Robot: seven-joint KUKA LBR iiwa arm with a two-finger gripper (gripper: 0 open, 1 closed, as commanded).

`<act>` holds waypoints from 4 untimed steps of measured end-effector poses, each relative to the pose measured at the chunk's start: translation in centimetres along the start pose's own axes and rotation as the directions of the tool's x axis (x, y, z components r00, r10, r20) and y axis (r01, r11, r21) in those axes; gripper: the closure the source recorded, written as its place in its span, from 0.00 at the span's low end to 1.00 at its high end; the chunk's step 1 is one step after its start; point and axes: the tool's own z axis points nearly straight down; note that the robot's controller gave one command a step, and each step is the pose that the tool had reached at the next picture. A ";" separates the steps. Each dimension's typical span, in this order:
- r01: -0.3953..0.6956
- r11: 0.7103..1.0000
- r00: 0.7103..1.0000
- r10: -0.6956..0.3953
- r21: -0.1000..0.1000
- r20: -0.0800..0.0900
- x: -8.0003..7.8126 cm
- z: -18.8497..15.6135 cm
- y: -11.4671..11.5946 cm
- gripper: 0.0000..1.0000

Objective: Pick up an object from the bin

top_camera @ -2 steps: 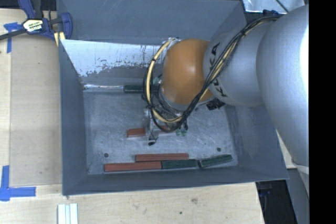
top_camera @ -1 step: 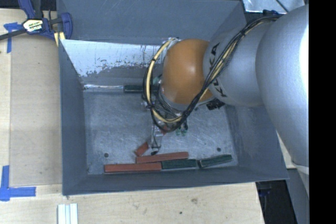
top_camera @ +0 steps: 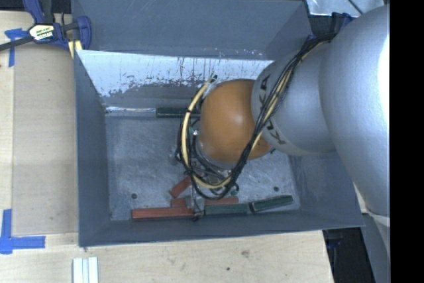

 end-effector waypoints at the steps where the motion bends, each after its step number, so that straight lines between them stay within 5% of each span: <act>1: -0.002 1.000 1.000 0.002 -0.002 -0.001 0.0 -0.1 0.0 1.00; 2: -0.002 1.000 1.000 0.002 -0.001 -0.004 0.1 0.0 0.0 0.00; 3: -0.002 1.000 1.000 0.002 0.000 -0.011 0.2 -0.1 0.0 1.00; 4: -0.013 1.000 1.000 0.013 -0.001 0.000 0.2 -17.1 0.7 1.00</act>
Offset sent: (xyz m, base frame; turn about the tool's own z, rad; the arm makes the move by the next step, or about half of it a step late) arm 0.0000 0.0000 0.0000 0.0000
